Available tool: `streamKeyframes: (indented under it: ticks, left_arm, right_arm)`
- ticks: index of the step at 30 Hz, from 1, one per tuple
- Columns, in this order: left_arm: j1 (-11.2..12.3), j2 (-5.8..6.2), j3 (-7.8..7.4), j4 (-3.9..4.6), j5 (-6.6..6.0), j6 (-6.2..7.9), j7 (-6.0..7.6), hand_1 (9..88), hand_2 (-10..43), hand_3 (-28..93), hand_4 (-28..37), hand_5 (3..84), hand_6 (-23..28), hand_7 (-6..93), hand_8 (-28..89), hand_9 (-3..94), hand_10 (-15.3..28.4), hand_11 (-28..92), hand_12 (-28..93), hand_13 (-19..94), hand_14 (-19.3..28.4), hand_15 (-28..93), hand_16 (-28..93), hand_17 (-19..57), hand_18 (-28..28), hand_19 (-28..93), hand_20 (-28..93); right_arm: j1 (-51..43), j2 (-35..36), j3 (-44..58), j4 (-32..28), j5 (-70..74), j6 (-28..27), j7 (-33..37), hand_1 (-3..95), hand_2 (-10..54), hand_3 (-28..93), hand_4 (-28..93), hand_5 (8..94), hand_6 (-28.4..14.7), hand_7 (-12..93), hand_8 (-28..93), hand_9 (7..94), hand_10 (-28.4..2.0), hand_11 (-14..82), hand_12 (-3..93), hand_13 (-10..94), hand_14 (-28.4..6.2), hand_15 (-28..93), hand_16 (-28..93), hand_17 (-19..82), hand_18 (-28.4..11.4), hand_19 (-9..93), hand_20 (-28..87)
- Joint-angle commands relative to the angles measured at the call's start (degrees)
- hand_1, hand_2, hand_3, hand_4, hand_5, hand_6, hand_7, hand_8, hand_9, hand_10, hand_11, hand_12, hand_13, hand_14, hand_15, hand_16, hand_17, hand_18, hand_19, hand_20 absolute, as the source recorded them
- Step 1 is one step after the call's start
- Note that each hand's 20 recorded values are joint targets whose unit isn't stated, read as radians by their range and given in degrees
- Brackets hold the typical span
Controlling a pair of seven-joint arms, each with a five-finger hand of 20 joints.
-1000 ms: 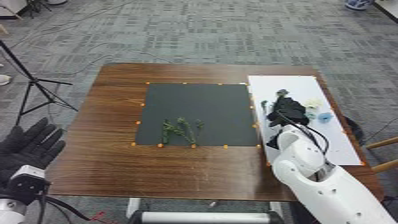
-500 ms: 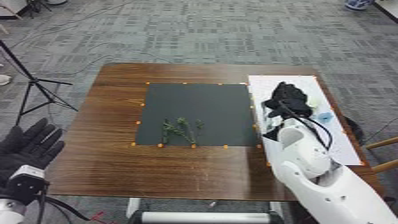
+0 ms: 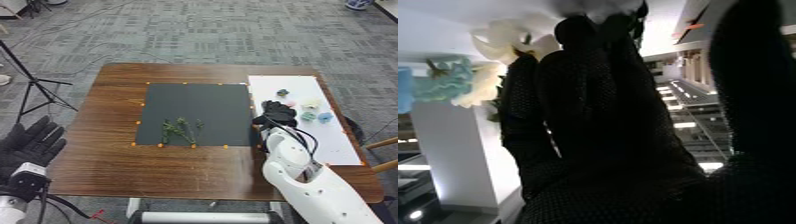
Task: Arrange flowers
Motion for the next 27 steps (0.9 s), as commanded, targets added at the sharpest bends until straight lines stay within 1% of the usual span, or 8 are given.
streamKeyframes:
  ticks: [1,3,6,9,13,17,18,27]
  left_arm:
    - [0.9,-0.4,0.15,-0.25,0.06,0.16,-0.13,26.8,14.7,71,-27.2,39.7,8.4,10.1,-7,32.4,13.9,16,14,22,13.3,24,0,-2.8,10.9,17,12]
    - [0.7,-0.37,0.22,-0.17,0.19,0.16,-0.39,26.8,14.7,71,-27.2,39.6,8.4,10.0,-7,32.4,13.9,16,14,22,13.3,24,0,-2.8,10.9,17,12]
    - [0.7,-0.46,0.25,-0.18,0.22,0.02,-0.5,26.8,14.7,71,-27.1,39.6,8.5,9.9,-7,32.4,13.9,16,14,22,13.3,24,-1,-2.8,10.9,17,12]
    - [1.0,-0.62,0.06,-0.31,0.18,-0.17,-0.49,26.9,14.3,71,-26.9,39.6,8.5,9.8,-7,32.3,13.9,16,14,22,13.3,24,-1,-2.8,10.9,17,12]
    - [1.1,-0.69,0.17,-0.32,0.18,-0.13,-0.35,27.2,14.0,71,-26.8,39.6,8.4,9.8,-7,32.3,13.9,15,14,22,13.3,24,-1,-2.8,10.9,17,12]
    - [1.3,-0.79,0.01,-0.35,0.14,-0.03,-0.3,27.4,13.8,70,-26.6,39.5,8.5,9.8,-7,32.2,13.9,16,14,22,13.2,24,-1,-2.9,10.9,17,12]
    - [1.6,-0.76,0.03,-0.45,-0.02,-0.04,0.11,27.5,13.7,70,-26.6,39.5,8.4,9.8,-7,32.2,13.8,16,14,22,13.3,24,-1,-2.9,11.0,17,12]
    - [0.9,-0.48,0.39,-0.26,0.15,0.0,-0.21,27.6,13.6,70,-26.5,39.4,8.4,9.9,-7,32.1,13.8,15,14,22,13.2,24,0,-2.8,10.9,17,12]
  right_arm:
    - [0.5,-1.0,-1.3,4.2,-0.5,2.6,1.3,53.3,-9.5,68,-28,72.8,-6.5,19,3,69.3,-17.7,30.0,30.2,59,-17.2,76,35,29,-28.4,80,41]
    - [0.4,-1.0,-1.4,4.8,-0.6,3.1,1.6,61.1,-9.5,64,-28,73.8,-4.5,25,11,75.8,-13.4,20.5,40.6,62,-14.9,74,40,31,-28.4,81,41]
    - [0.5,-0.9,-2.0,5.7,-1.6,4.9,1.2,65.9,-9.5,66,-28,74.7,-0.4,38,16,83.1,-9.2,19.8,49.3,70,-10.4,69,46,35,-28.4,82,40]
    - [0.2,-0.7,-1.7,5.4,-1.6,6.2,0.6,66.8,-9.5,67,-28,75.7,0.3,41,17,85.2,-8.7,20.3,50.7,72,-9.3,68,47,36,-28.4,83,40]
    - [-0.4,0.1,-1.2,3.5,-2.6,11.7,-0.2,65.5,-9.5,71,-28,77.1,0.1,42,18,85.9,-9.1,20.4,53.0,73,-8.8,67,49,37,-28.4,83,40]
    - [-2.1,1.5,0.3,-0.6,-0.7,16.4,-6.9,65.1,-9.5,72,-27,77.4,0.1,42,18,86.0,-9.3,20.6,54.2,74,-8.7,67,49,37,-28.4,82,41]
    - [-2.1,1.9,0.3,-1.5,-0.1,17.2,-8.2,65.0,-9.5,72,-27,77.4,0.1,42,18,86.0,-9.3,20.6,54.3,74,-8.6,67,50,37,-28.4,82,41]
    - [-3.8,3.9,-0.7,-8.0,0.4,18.2,-9.4,64.1,-9.5,73,-28,76.5,0.6,43,18,85.7,-8.9,20.7,55.3,73,-8.1,67,51,36,-27.9,81,41]
